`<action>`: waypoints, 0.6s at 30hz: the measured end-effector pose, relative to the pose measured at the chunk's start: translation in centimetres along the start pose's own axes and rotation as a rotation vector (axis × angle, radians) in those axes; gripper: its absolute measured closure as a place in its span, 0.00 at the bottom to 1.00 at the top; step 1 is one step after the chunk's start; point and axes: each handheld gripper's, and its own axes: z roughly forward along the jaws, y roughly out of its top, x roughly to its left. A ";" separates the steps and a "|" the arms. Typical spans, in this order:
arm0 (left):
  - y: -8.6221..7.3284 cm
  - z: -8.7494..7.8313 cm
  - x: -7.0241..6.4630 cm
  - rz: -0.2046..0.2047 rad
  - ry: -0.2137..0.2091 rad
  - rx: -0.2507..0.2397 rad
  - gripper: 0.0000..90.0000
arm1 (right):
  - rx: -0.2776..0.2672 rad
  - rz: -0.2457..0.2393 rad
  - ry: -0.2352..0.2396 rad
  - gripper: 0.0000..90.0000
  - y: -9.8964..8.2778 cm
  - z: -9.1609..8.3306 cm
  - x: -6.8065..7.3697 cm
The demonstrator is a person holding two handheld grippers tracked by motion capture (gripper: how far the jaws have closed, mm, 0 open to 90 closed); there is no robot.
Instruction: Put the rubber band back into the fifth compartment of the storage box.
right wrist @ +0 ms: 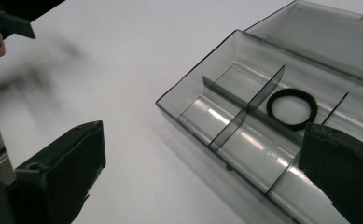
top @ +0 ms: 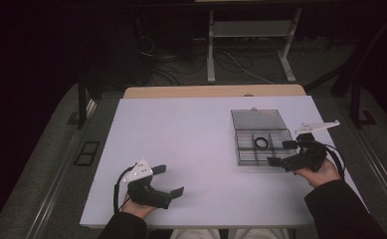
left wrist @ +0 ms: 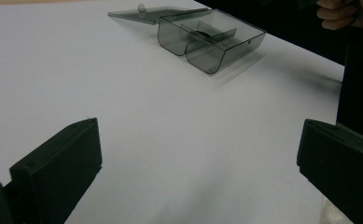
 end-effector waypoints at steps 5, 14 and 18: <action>0.0 0.0 0.0 -0.001 0.001 0.000 0.00 | -0.012 -0.004 0.006 0.00 -1.5 0.0 0.5; 0.0 0.0 0.0 -0.001 0.000 0.000 0.00 | -0.051 -0.001 0.016 0.00 -3.9 -0.2 1.4; 0.0 0.0 0.0 -0.002 0.001 -0.001 0.00 | -0.055 -0.004 0.016 0.00 -4.9 -0.1 1.7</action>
